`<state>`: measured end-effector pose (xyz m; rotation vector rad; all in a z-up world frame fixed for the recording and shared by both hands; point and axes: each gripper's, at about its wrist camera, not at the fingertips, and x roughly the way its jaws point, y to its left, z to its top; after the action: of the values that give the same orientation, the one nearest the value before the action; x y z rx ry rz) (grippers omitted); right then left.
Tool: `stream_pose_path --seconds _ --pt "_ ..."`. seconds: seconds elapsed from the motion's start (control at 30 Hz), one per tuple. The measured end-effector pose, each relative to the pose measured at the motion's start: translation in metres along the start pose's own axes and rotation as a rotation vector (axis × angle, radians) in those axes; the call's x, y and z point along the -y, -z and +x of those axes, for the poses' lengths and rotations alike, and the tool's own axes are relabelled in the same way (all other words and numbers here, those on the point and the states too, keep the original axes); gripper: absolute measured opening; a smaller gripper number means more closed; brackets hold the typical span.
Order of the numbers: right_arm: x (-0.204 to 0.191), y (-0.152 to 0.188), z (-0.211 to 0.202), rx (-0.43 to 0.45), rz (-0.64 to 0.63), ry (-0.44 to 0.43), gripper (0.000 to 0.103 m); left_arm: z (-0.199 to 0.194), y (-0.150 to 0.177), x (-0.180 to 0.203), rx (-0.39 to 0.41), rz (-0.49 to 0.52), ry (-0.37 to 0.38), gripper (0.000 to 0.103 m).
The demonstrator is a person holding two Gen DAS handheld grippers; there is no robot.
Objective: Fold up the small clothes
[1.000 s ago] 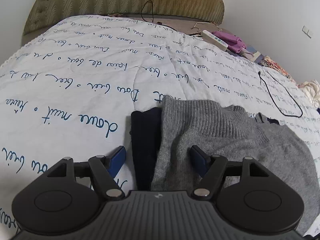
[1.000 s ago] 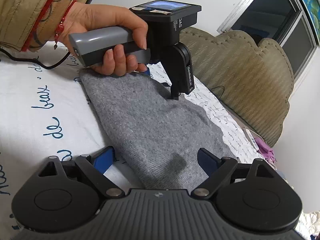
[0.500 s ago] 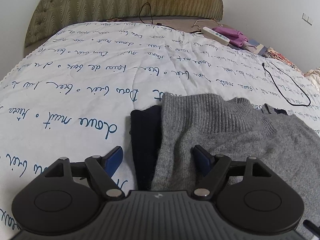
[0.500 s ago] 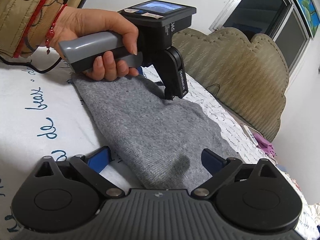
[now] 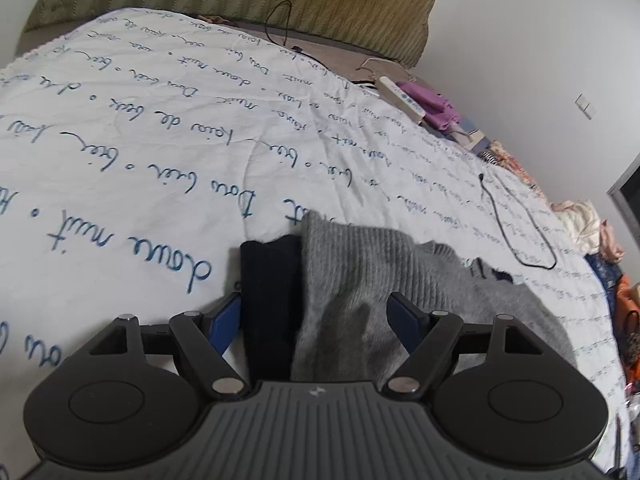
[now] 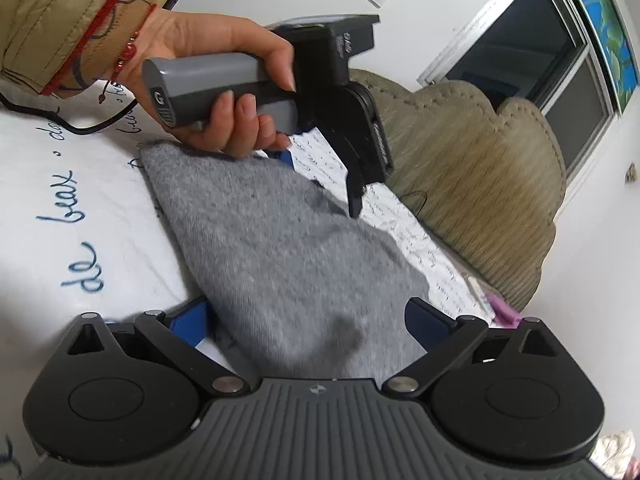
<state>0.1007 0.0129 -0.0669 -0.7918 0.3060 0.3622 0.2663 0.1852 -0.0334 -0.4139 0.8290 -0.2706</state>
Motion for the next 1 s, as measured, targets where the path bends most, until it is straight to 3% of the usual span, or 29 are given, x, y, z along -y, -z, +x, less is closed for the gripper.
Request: stream_pose_path --seconds 0.13,0.2,0.23,0.37,0.4,0.47,0.53,0.57,0.6,0.7,1.0 --pt "-0.007 -0.012 0.012 0.009 -0.029 0.006 0.089 0.008 -0.005 0.003 -0.006 0.003 0.018 0.077" --pt "-0.012 -0.018 0.018 0.003 -0.046 -0.018 0.070 0.012 -0.007 0.008 -0.009 0.013 0.006 0.077" --pt "-0.015 -0.021 0.021 0.001 -0.058 -0.032 0.066 0.013 -0.008 0.009 -0.009 0.012 0.000 0.076" --pt "-0.031 -0.029 0.030 0.014 -0.126 -0.029 0.046 0.018 -0.011 0.010 -0.015 0.003 -0.060 0.049" --pt "-0.034 -0.030 0.032 0.017 -0.138 -0.027 0.041 0.020 -0.012 0.010 -0.024 -0.003 -0.068 0.038" --pt "-0.039 -0.033 0.036 0.020 -0.156 -0.033 0.034 0.022 -0.010 0.008 -0.037 -0.020 -0.064 0.025" --pt "-0.042 -0.034 0.040 0.024 -0.166 -0.049 0.028 0.021 -0.008 0.012 -0.026 -0.025 -0.072 0.020" --pt "-0.043 -0.034 0.042 0.027 -0.170 -0.055 0.017 0.020 -0.007 0.016 -0.017 -0.011 -0.088 0.019" --pt "-0.043 -0.034 0.041 0.032 -0.168 -0.062 0.014 0.018 -0.007 0.021 -0.010 0.005 -0.105 0.018" --pt "-0.035 -0.033 0.033 0.062 -0.129 -0.086 0.009 0.008 -0.007 0.035 0.012 0.045 -0.145 0.018" --pt "0.015 -0.027 -0.004 0.094 0.112 -0.139 0.008 -0.023 -0.021 0.079 0.045 0.103 -0.190 0.018"
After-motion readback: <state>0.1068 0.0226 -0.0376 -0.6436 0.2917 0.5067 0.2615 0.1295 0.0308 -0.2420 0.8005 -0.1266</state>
